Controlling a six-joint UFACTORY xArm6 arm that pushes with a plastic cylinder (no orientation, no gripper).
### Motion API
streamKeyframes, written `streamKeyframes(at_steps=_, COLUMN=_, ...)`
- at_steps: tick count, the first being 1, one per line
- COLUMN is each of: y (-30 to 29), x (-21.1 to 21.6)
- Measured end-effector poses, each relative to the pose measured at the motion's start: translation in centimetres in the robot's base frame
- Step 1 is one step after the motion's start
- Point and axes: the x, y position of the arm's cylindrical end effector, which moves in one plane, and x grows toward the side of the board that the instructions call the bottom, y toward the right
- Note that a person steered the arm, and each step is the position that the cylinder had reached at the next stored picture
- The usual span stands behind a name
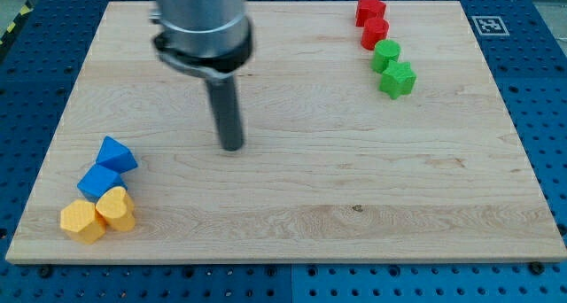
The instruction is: Push the green star towards the left
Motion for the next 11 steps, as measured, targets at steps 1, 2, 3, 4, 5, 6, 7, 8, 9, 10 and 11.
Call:
streamKeyframes(at_steps=1, y=6.2, x=0.0)
streamKeyframes(at_steps=2, y=12.9, x=0.0)
streamKeyframes(at_steps=3, y=14.2, x=0.0)
streamKeyframes(at_steps=4, y=14.8, x=0.0)
streamKeyframes(at_steps=5, y=20.3, x=-0.1)
streamKeyframes(at_steps=6, y=25.8, x=-2.7)
streamKeyframes(at_steps=7, y=27.1, x=-8.4)
streamKeyframes(at_steps=8, y=27.1, x=-9.9)
streamKeyframes(at_steps=9, y=24.0, x=-10.4)
streamKeyframes(at_steps=10, y=20.8, x=-10.4)
streamKeyframes(at_steps=11, y=18.5, x=-10.4)
